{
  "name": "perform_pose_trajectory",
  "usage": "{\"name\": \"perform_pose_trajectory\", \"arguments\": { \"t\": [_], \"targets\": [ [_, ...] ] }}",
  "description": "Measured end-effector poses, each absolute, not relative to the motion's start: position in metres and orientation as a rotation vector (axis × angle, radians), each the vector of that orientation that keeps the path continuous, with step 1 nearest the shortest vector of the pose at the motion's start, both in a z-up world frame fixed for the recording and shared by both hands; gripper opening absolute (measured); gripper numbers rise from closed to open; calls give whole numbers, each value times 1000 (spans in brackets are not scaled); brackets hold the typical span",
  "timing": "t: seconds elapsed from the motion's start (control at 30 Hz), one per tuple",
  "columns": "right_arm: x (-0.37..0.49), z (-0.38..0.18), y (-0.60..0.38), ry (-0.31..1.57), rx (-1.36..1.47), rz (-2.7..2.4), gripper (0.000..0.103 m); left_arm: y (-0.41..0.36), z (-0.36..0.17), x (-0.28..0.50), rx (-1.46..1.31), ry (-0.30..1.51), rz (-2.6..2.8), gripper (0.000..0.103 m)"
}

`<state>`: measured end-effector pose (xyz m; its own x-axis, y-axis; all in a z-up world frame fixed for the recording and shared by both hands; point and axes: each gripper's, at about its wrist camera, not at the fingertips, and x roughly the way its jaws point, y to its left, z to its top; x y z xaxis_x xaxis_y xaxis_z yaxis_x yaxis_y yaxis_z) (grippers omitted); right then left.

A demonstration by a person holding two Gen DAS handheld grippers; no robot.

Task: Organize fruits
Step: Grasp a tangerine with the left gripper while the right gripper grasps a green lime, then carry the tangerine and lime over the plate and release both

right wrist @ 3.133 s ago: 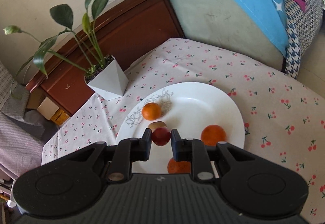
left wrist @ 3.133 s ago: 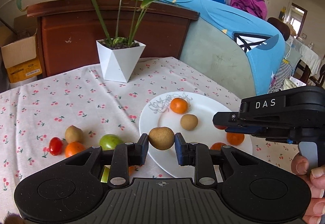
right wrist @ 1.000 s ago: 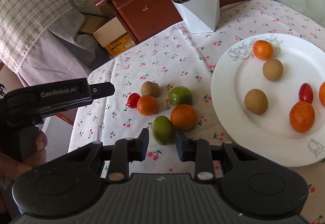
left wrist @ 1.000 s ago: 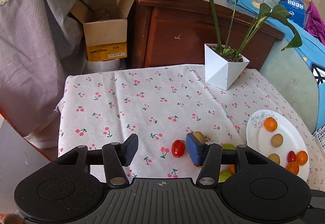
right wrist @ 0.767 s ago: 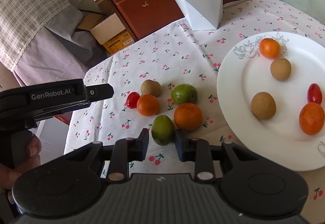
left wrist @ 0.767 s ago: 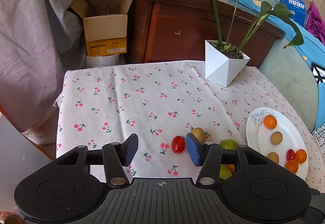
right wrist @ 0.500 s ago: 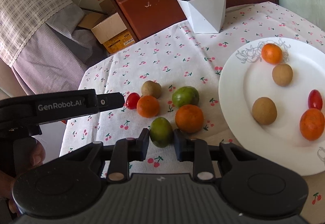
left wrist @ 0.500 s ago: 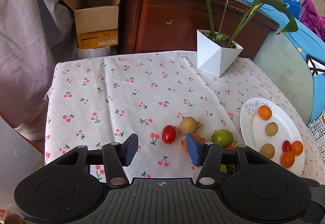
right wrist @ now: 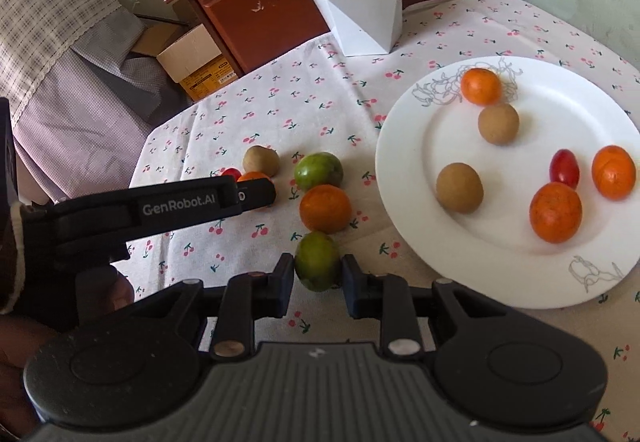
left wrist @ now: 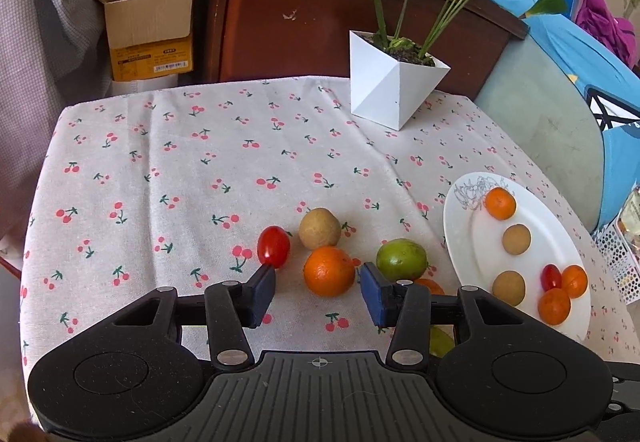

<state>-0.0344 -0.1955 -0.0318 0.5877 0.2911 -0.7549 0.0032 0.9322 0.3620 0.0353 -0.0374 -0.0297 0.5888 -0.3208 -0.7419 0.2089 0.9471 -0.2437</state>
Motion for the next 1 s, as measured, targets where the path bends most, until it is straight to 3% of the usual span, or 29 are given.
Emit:
{"name": "perform_pose_trajectory", "arguments": {
  "t": [0.33, 0.5, 1.0],
  "targets": [
    [-36, -32, -203, 941, 382, 153, 26, -54, -32, 33, -90, 853, -320, 36],
    [-36, -33, -203, 939, 387, 156, 26, -57, -33, 30, -52, 837, -328, 25],
    [-36, -32, -202, 930, 387, 174, 25, -48, -28, 22, -76, 827, -323, 24]
  ]
}}
